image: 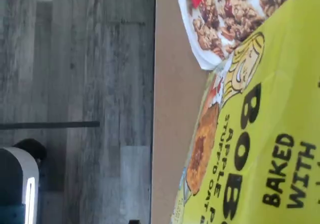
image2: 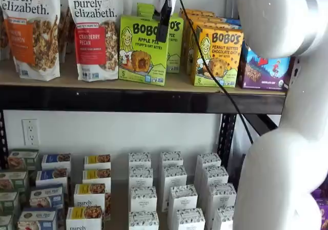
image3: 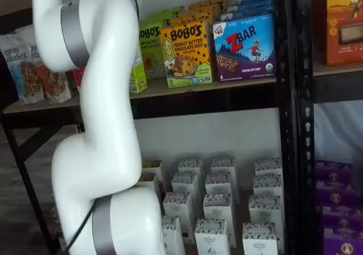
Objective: Pick the green box on the top shelf, the fourth from the left
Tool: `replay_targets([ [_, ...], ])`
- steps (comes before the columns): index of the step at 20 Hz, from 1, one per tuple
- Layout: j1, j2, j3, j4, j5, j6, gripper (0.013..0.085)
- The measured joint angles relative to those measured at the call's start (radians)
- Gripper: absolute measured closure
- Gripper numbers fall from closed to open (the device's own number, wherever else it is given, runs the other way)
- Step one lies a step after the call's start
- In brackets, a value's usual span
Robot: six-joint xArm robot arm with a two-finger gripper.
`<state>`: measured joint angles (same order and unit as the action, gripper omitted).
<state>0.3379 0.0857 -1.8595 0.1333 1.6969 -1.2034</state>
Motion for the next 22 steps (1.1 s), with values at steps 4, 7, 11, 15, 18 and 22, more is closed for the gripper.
replay_targets([
  [4,0.005,-0.006,0.013,-0.006,-0.014,0.004,0.013],
  [7,0.01,-0.015,0.032,-0.013,-0.036,0.006,0.013],
  [11,0.011,-0.022,0.047,-0.015,-0.055,0.006,0.013],
  [15,0.011,-0.026,0.056,-0.016,-0.065,0.006,0.021],
  [18,0.011,-0.027,0.057,-0.016,-0.065,0.005,0.029],
  [22,0.01,-0.024,0.055,-0.019,-0.06,0.004,0.029],
])
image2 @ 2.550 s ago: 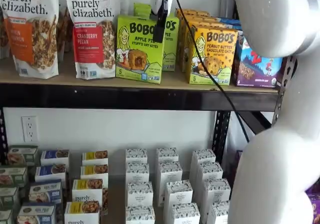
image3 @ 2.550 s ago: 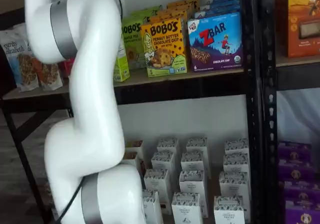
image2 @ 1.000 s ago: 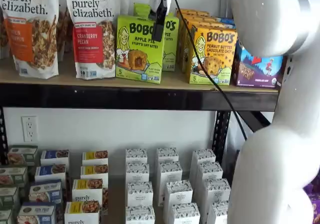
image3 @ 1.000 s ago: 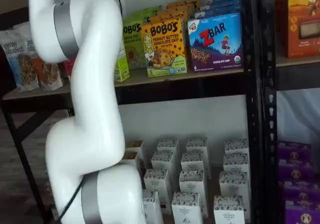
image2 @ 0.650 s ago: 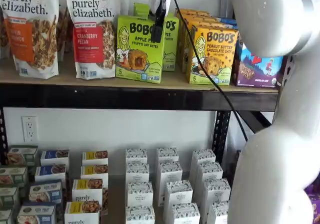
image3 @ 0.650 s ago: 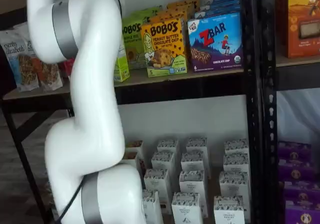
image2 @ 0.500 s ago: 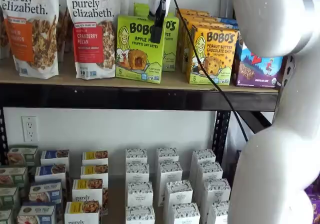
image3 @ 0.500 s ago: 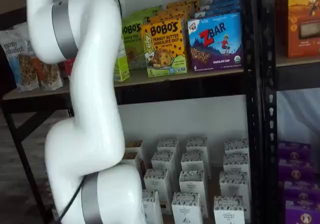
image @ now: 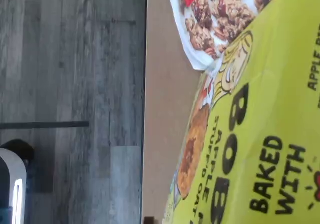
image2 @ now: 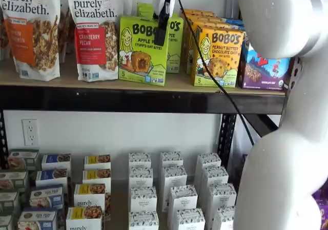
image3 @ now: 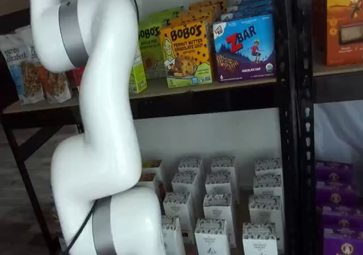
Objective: Pick the green box on the top shelf, the fourth from the left
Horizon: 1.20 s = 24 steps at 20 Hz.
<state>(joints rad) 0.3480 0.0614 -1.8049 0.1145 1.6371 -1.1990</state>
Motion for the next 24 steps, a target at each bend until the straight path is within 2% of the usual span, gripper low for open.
replay_targets([
  [11,0.0,-0.01,0.017,-0.002,-0.017,-0.001,0.029],
  [12,0.0,-0.011,0.018,-0.002,-0.018,0.0,0.033],
  [13,0.0,-0.011,0.018,-0.001,-0.019,0.0,0.033],
  [16,0.0,-0.012,0.021,0.0,-0.021,-0.001,0.041],
  [24,0.001,-0.013,0.02,-0.003,-0.022,0.0,0.041],
])
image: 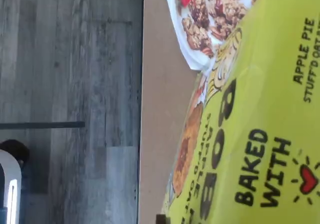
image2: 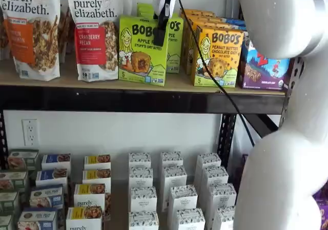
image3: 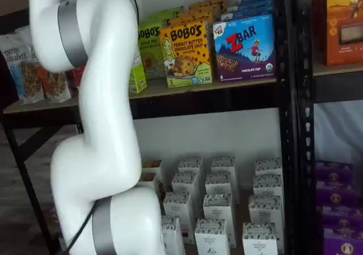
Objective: Pick the green box on the top shelf, the fourth from the left
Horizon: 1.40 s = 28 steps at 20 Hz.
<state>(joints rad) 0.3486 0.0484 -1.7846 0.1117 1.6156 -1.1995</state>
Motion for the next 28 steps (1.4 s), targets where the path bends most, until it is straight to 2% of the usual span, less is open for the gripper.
replay_targets([
  [4,0.0,-0.001,0.001,0.0,-0.002,0.0,0.041],
  [5,0.0,-0.002,0.002,0.0,-0.003,0.0,0.045],
  [8,-0.001,-0.003,0.004,0.002,-0.006,0.0,0.049],
  [9,-0.001,-0.004,0.004,0.002,-0.006,-0.001,0.053],
  [28,0.0,-0.006,0.01,-0.001,-0.012,0.0,0.053],
])
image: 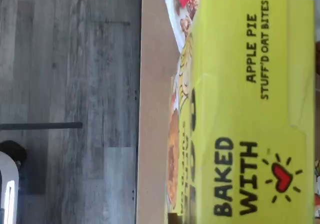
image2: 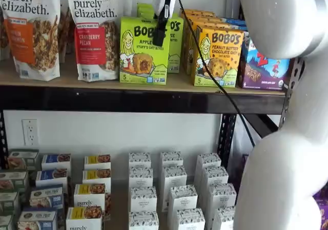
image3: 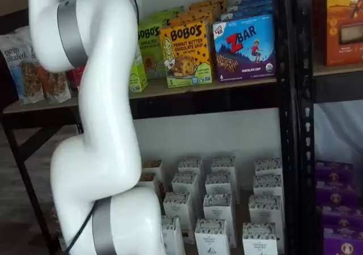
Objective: Pick the green box on the top shelf, the fourth from the left
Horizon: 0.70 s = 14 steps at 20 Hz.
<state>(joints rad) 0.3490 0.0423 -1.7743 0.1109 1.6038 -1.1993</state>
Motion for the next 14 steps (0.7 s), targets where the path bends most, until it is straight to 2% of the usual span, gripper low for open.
replay_targets([
  [4,0.001,-0.001,0.001,0.0,0.0,0.0,0.053],
  [7,0.0,-0.002,0.003,0.001,-0.001,0.0,0.061],
  [10,0.0,-0.003,0.003,0.002,-0.001,0.0,0.065],
  [12,0.0,-0.004,0.004,0.002,-0.001,0.0,0.073],
  [13,0.0,-0.004,0.005,0.002,-0.001,0.0,0.073],
  [14,0.0,-0.005,0.005,0.002,-0.002,0.0,0.077],
])
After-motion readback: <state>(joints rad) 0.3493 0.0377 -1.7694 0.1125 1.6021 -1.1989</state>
